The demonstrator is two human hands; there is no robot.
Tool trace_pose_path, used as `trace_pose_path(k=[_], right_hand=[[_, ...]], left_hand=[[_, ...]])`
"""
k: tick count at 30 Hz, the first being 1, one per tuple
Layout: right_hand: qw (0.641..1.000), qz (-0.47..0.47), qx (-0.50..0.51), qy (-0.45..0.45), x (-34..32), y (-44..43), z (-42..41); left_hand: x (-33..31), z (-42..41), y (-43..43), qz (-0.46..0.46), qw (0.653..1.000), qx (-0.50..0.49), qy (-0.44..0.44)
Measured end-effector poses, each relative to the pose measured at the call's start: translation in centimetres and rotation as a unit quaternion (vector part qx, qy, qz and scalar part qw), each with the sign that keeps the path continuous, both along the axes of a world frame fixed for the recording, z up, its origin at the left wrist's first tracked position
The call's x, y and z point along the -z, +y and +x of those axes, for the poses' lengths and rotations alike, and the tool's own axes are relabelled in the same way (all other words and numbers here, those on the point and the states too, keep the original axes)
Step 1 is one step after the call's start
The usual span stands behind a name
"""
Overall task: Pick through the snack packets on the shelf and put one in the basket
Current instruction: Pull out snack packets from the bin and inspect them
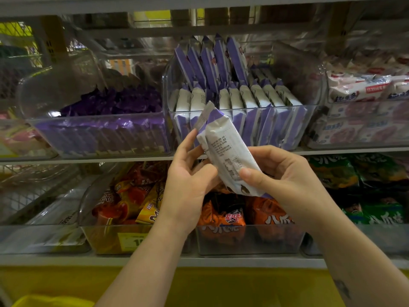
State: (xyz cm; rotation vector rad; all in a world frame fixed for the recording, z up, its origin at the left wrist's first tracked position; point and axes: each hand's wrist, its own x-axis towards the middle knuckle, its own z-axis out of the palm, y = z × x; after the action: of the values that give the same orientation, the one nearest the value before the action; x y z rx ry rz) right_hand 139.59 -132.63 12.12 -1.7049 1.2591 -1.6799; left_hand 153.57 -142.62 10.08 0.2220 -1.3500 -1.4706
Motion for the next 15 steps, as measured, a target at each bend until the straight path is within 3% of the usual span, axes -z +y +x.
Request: trace_pose_path(k=[6,10,15], right_hand=[[1.000,-0.002,-0.002,0.003,-0.1,0.1,0.0],[0.999,-0.021,0.012,-0.021,-0.5,0.1,0.5],[0.985,-0.065,-0.017,-0.161,-2.7,-0.1,1.4]], left_hand=[[-0.4,0.3,0.1,0.011,1.000,-0.014,0.008],[-1.3,0.9,0.7,-0.087,0.992,-0.083,-0.039],[-3.6,1.9,1.8,-0.199,0.969,-0.100,-0.110]])
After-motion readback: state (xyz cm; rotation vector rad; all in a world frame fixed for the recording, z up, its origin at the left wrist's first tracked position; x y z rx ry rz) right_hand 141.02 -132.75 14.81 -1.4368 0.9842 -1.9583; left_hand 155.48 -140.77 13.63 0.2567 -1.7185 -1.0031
